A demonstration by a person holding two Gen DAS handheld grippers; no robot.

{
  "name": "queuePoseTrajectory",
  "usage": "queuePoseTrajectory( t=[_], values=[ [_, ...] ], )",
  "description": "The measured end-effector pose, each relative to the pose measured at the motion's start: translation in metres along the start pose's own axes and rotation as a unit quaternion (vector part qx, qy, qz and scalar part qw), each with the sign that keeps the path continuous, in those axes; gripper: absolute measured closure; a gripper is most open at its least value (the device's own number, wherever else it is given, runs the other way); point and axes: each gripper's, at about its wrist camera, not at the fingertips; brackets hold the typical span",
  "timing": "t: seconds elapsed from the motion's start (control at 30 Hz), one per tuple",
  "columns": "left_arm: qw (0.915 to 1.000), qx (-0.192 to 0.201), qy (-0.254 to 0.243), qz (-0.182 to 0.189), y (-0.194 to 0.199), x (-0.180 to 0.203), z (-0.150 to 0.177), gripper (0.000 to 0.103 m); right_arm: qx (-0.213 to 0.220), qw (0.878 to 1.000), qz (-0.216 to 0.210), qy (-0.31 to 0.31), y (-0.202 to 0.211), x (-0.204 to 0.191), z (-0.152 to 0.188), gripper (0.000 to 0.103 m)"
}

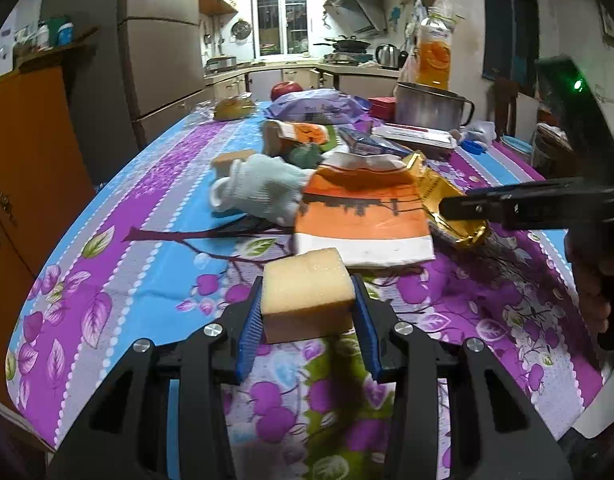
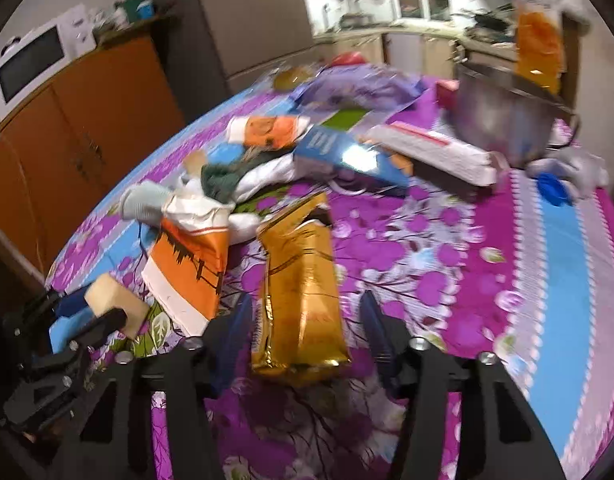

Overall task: Collect trash
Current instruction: 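Grasp the yellow sponge with the left gripper while right grasps the gold pack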

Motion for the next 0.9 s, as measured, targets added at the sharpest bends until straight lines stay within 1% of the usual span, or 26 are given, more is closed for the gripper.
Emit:
queuePoseTrajectory(
  t=[0.07, 0.13, 0.23, 0.33, 0.47, 0.57, 0.67, 0.7, 0.77, 0.87, 0.9],
  values=[
    [1.0000, -0.002, 0.007, -0.003, 0.001, -0.004, 0.000, 0.063, -0.020, 1.000, -0.007, 0.008, -0.011, -0.002, -0.003, 0.060],
    [0.9999, 0.002, 0.010, -0.005, 0.004, -0.006, -0.002, 0.063, -0.014, 1.000, -0.001, 0.013, -0.012, -0.006, 0.001, 0.062],
    [0.9999, 0.009, 0.011, -0.009, 0.012, -0.008, -0.004, 0.063, -0.003, 1.000, -0.004, 0.013, -0.007, -0.011, 0.008, 0.071],
    [0.9998, 0.016, 0.010, -0.008, 0.020, -0.008, -0.010, 0.063, 0.008, 1.000, 0.003, -0.001, 0.006, -0.013, 0.016, 0.072],
    [0.9994, 0.035, 0.003, 0.000, 0.036, -0.004, -0.020, 0.063, 0.022, 0.999, -0.004, -0.026, 0.033, -0.010, 0.034, 0.072],
    [0.9991, 0.038, -0.014, 0.011, 0.043, 0.003, -0.030, 0.063, 0.031, 0.998, -0.004, -0.046, 0.054, -0.012, 0.045, 0.072],
    [0.9988, 0.011, -0.047, 0.012, 0.037, 0.020, -0.042, 0.063, 0.035, 0.997, 0.006, -0.062, 0.073, -0.015, 0.055, 0.072],
    [0.9983, 0.002, -0.050, 0.030, 0.035, 0.024, -0.047, 0.063, 0.036, 0.997, 0.010, -0.066, 0.079, -0.016, 0.058, 0.072],
    [0.9968, -0.001, -0.060, 0.052, 0.037, 0.032, -0.051, 0.063, 0.036, 0.996, 0.014, -0.074, 0.094, -0.020, 0.066, 0.072],
    [0.9945, 0.023, -0.089, 0.051, 0.048, 0.053, -0.058, 0.063, 0.040, 0.995, 0.028, -0.088, 0.113, -0.021, 0.074, 0.072],
    [0.9937, 0.026, -0.097, 0.050, 0.049, 0.059, -0.060, 0.063, 0.044, 0.994, 0.036, -0.096, 0.123, -0.019, 0.078, 0.072]
  ],
)
Point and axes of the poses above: each gripper's, at about its wrist camera, not at the fingertips, and y roughly against the way its jaws point, x to its right, z to its underside, and after that the axes turned 11 degrees about -x, right-handed
